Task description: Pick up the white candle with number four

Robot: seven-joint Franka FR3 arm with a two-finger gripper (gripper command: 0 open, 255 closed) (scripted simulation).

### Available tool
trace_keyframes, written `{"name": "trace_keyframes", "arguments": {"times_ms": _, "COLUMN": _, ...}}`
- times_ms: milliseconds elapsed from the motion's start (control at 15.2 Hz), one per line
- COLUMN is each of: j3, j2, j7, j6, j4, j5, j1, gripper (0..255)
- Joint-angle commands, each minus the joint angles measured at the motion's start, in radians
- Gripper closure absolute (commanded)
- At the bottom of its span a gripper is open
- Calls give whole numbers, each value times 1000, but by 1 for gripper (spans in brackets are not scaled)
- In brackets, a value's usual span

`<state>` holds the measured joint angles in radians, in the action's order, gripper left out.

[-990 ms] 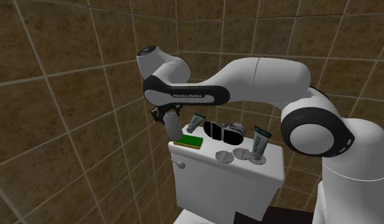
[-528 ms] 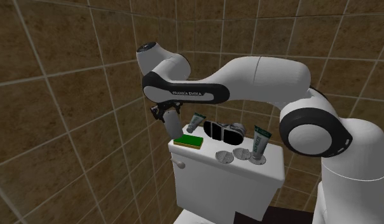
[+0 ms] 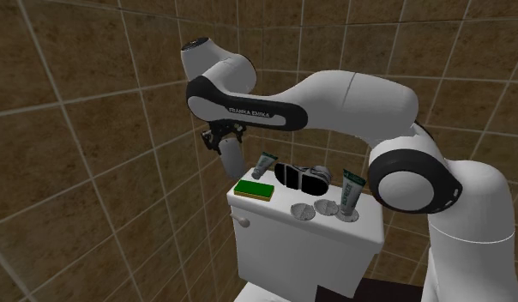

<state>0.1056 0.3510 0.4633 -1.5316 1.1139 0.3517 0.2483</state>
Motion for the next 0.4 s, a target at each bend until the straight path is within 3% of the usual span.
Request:
{"name": "trace_keyframes", "arguments": {"times_ms": 0, "j3": 1, "j2": 17, "j7": -13, "j6": 33, "j4": -53, "j5": -1, "j1": 1, "gripper": 255}}
{"name": "trace_keyframes", "arguments": {"times_ms": 198, "j3": 3, "j2": 52, "j7": -34, "j6": 89, "j4": -147, "j5": -4, "j1": 2, "gripper": 255}}
{"name": "trace_keyframes", "arguments": {"times_ms": 330, "j3": 3, "j2": 54, "j7": -35, "j6": 92, "j4": -152, "j5": -4, "j1": 2, "gripper": 255}}
